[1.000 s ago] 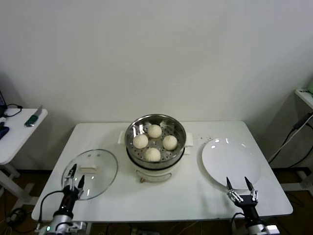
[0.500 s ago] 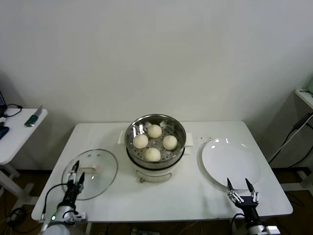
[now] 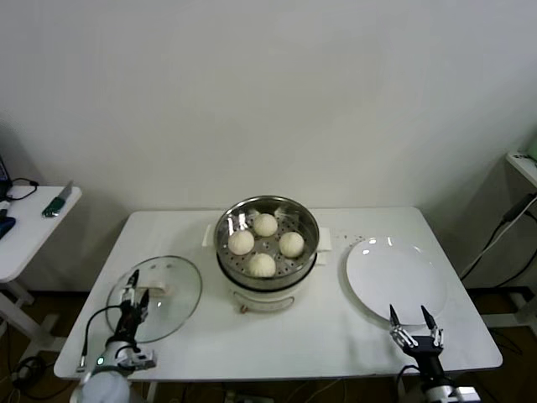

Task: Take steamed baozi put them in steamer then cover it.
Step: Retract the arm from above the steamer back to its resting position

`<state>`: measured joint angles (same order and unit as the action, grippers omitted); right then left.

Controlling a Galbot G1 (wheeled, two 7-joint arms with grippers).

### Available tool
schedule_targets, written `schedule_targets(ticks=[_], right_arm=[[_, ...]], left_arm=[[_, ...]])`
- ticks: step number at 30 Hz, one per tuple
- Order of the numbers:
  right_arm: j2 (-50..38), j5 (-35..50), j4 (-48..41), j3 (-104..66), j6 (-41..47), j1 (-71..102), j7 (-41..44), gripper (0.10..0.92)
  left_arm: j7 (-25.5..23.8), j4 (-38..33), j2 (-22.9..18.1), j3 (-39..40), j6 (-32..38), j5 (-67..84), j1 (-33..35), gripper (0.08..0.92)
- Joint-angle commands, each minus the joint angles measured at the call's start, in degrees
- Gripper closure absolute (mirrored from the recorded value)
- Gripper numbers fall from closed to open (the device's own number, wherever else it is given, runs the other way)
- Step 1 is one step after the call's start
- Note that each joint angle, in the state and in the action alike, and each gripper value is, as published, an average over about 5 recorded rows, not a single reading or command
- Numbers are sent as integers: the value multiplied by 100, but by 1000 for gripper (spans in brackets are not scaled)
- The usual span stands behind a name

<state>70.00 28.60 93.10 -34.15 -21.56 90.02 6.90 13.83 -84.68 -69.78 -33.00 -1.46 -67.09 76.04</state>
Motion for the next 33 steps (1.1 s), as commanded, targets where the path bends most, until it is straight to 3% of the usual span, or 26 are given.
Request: schedule_targets(ticks=[1, 13, 28, 33], right_arm=[[28, -30, 1, -15, 11, 0, -8, 203], [18, -222, 20, -75, 139, 6, -19, 203], [64, -400, 48, -144, 214, -3, -9, 203], [78, -418, 69, -150, 200, -1, -1, 203]], left_arm=[[10, 411, 1, 104, -53, 63, -346, 177], [106, 603, -52, 70, 47, -90, -413, 194], [101, 633, -153, 62, 82, -199, -423, 607], [101, 324, -146, 58, 82, -167, -374, 754]])
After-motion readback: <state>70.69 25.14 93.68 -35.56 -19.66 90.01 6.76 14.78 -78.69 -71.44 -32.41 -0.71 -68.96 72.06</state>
